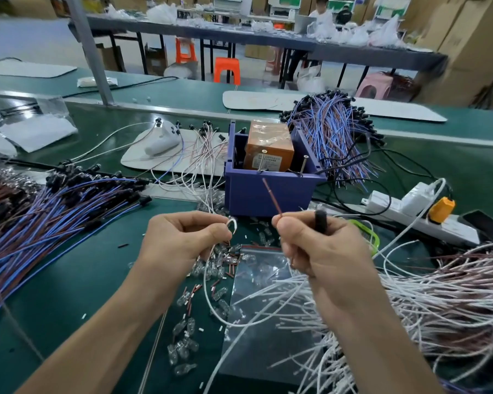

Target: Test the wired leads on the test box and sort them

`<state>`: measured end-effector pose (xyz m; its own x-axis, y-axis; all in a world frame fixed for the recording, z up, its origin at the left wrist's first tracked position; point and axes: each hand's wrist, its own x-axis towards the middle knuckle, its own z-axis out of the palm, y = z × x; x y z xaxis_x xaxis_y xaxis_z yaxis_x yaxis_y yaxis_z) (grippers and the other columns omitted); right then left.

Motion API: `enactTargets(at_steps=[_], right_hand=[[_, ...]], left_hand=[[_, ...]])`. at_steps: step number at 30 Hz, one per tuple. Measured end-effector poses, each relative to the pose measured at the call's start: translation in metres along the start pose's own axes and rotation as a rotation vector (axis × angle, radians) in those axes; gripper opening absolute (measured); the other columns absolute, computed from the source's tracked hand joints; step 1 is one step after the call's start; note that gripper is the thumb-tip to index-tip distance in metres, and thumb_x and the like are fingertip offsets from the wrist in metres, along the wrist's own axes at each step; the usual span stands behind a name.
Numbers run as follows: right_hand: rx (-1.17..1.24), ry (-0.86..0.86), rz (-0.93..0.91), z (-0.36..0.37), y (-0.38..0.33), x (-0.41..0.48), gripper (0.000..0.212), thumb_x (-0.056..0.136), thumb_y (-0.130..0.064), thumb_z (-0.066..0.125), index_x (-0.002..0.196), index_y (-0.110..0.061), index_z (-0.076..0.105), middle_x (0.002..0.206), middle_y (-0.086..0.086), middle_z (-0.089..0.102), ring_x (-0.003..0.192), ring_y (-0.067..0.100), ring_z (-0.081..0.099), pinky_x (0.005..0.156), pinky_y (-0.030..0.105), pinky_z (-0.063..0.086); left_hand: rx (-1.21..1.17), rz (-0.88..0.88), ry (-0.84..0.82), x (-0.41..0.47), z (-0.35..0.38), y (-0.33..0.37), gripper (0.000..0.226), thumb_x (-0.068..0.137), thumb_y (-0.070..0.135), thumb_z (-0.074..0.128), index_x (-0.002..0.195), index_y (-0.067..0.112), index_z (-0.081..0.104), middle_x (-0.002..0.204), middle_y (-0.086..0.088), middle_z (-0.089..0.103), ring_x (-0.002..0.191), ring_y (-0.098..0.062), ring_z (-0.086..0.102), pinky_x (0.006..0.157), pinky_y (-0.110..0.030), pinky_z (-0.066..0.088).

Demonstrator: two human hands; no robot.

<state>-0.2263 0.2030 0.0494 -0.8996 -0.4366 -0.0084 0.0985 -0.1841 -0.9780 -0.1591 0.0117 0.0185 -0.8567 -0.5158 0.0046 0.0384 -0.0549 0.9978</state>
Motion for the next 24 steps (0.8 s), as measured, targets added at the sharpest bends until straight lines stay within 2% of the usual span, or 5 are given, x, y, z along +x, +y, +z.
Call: enactTargets(at_steps=[7,12,17,19,24], right_hand=[[-0.008,0.127,-0.099,-0.017,-0.052,0.039,0.023,0.086,-0.002,0.074,0.065,-0.010,0.073,0.050,0.001,0.046,0.043,0.009,0.034,0.039,0.018,0.025],[-0.026,0.040,-0.093,-0.022,-0.059,0.055,0.030,0.088,0.000,0.072,0.062,-0.014,0.070,0.051,0.001,0.041,0.042,0.009,0.031,0.039,0.019,0.024],[-0.084,-0.036,-0.010,-0.028,-0.052,0.064,0.012,0.089,-0.002,0.071,0.080,-0.009,0.075,0.052,0.001,0.045,0.044,0.010,0.035,0.044,0.022,0.026],[-0.125,-0.068,-0.008,-0.032,-0.048,0.067,0.010,0.088,-0.001,0.072,0.090,-0.010,0.075,0.052,0.001,0.051,0.045,0.010,0.043,0.043,0.019,0.031],[-0.158,-0.038,-0.090,-0.049,-0.045,0.074,0.022,0.077,-0.004,0.082,0.064,-0.019,0.074,0.053,0.005,0.056,0.048,0.013,0.049,0.044,0.020,0.037]], left_hand=[[0.233,0.187,0.186,0.027,0.023,0.045,0.017,0.080,0.020,0.086,0.078,0.036,0.080,0.065,0.000,0.075,0.054,-0.016,0.064,0.062,-0.035,0.055],[0.032,0.205,0.160,0.040,0.050,0.062,0.015,0.088,0.011,0.078,0.094,0.025,0.079,0.067,-0.004,0.075,0.050,-0.012,0.063,0.054,-0.023,0.053],[-0.009,0.344,0.464,0.051,0.062,0.053,0.034,0.088,0.007,0.077,0.098,0.032,0.056,0.070,-0.003,0.075,0.052,-0.017,0.070,0.054,-0.031,0.056],[0.119,0.404,0.446,0.052,0.059,0.043,0.037,0.088,0.014,0.079,0.097,0.037,0.052,0.074,0.001,0.076,0.056,-0.015,0.073,0.054,-0.032,0.060],[0.417,0.472,0.310,0.057,0.050,0.043,0.029,0.083,0.021,0.085,0.092,0.043,0.068,0.071,0.025,0.074,0.059,0.001,0.072,0.052,-0.018,0.056]])
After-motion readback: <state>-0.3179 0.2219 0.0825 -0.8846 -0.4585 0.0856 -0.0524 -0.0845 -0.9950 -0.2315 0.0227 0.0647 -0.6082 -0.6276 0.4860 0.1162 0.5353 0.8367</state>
